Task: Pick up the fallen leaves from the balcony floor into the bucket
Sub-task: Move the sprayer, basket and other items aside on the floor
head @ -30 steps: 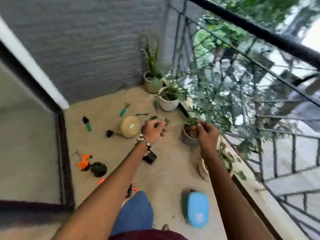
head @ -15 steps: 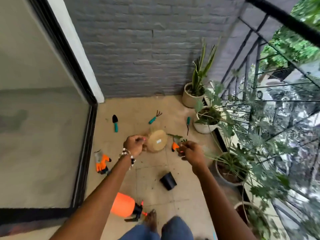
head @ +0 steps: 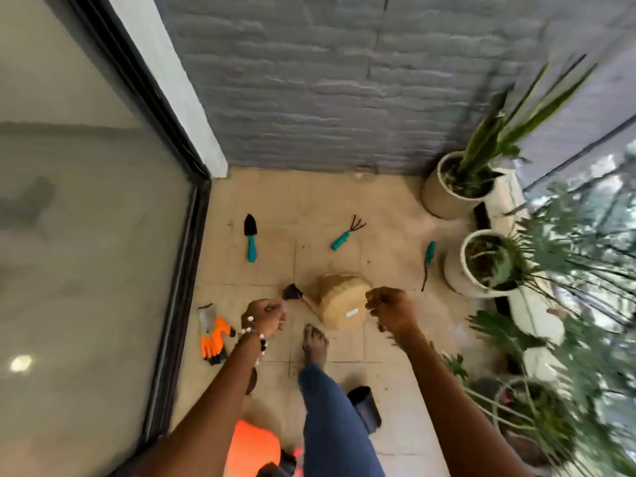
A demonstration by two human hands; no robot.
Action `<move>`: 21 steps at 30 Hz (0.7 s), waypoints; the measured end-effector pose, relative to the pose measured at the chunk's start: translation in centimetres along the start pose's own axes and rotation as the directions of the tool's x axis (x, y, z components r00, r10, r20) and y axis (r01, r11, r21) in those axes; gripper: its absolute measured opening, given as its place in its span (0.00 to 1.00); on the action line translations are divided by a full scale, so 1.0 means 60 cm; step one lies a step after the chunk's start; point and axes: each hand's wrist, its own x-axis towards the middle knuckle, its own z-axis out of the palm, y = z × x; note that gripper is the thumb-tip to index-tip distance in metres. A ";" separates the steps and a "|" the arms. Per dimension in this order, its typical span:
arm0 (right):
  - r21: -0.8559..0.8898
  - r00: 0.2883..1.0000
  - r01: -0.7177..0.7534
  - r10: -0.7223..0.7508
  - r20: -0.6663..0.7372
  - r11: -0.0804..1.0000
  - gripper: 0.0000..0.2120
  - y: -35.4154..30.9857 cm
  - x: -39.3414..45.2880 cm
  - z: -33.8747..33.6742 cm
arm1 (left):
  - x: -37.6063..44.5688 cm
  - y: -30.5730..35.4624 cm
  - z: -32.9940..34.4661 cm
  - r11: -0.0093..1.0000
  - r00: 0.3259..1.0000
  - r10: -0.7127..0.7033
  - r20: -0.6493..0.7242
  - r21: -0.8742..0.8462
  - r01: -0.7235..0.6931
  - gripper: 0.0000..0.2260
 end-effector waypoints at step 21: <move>-0.618 0.877 -0.304 0.467 0.116 0.725 0.20 0.425 0.863 0.248 | 0.829 -0.272 0.330 0.757 0.745 -0.649 0.154 0.224 0.613 0.13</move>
